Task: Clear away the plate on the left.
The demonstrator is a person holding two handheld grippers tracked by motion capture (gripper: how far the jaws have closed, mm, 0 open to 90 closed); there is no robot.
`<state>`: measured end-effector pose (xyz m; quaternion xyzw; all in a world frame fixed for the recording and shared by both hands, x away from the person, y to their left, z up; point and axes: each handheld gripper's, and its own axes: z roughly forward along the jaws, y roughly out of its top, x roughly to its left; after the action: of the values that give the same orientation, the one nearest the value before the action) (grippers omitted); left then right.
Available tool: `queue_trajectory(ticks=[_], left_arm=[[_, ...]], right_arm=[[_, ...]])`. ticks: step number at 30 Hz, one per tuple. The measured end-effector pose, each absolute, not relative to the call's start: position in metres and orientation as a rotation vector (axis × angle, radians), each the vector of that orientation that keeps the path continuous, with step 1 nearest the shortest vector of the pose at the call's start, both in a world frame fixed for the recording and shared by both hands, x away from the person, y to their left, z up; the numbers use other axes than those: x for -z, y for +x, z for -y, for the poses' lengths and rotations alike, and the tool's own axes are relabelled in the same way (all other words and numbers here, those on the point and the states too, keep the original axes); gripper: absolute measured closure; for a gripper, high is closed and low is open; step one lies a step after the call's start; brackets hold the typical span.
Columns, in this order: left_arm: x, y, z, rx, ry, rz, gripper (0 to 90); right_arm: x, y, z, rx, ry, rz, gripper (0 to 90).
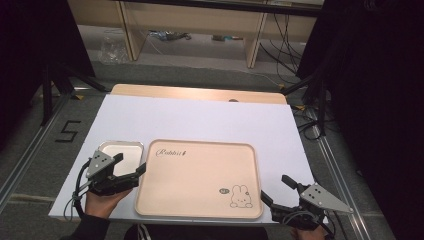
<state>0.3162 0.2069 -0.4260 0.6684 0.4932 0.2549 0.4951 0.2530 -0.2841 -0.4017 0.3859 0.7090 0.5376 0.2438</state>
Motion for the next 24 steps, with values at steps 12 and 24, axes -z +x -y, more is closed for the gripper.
queue_trajectory(ticks=[12, 24], left_arm=[[0.427, 0.337, -0.242, -0.645, 1.579, -1.313, 14.4], [0.448, 0.373, -0.288, -0.643, 1.602, -1.566, 18.7]], right_arm=[[0.401, 0.253, 0.286, -1.431, 1.032, -1.935, 15.2], [0.400, 0.252, 0.286, -1.419, 1.035, -1.938, 15.2]])
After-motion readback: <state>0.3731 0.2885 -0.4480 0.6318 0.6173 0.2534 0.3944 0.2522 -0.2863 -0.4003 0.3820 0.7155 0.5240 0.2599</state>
